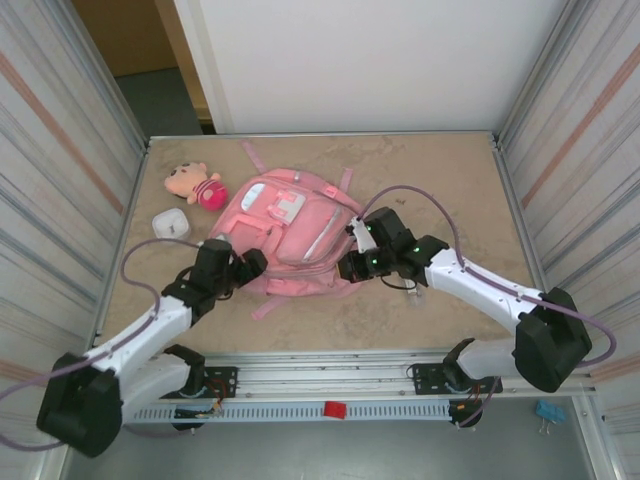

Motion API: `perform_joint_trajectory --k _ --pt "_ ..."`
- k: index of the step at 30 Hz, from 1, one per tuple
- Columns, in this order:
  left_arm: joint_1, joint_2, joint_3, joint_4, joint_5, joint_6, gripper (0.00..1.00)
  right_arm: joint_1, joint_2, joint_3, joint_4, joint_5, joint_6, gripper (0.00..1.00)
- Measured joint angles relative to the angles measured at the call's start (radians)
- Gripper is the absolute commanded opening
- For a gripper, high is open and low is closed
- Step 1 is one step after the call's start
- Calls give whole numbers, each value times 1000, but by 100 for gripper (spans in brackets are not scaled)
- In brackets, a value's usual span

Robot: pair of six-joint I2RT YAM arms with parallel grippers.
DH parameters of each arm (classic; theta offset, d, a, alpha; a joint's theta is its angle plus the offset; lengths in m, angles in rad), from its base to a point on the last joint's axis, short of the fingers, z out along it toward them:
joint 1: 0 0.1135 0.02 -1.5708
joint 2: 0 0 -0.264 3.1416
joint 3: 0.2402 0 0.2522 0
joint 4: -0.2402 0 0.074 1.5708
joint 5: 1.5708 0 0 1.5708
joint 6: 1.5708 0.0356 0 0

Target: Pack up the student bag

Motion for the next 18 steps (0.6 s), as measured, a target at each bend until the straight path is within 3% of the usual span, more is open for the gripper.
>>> perform_joint_trajectory --k 3,12,18 --pt "53 154 75 40 59 24 82 64 0 0 7 42 21 0" --pt "116 563 504 98 208 66 83 234 105 81 79 156 87 0" --pt "166 521 613 -7 249 48 85 263 183 151 114 177 120 0"
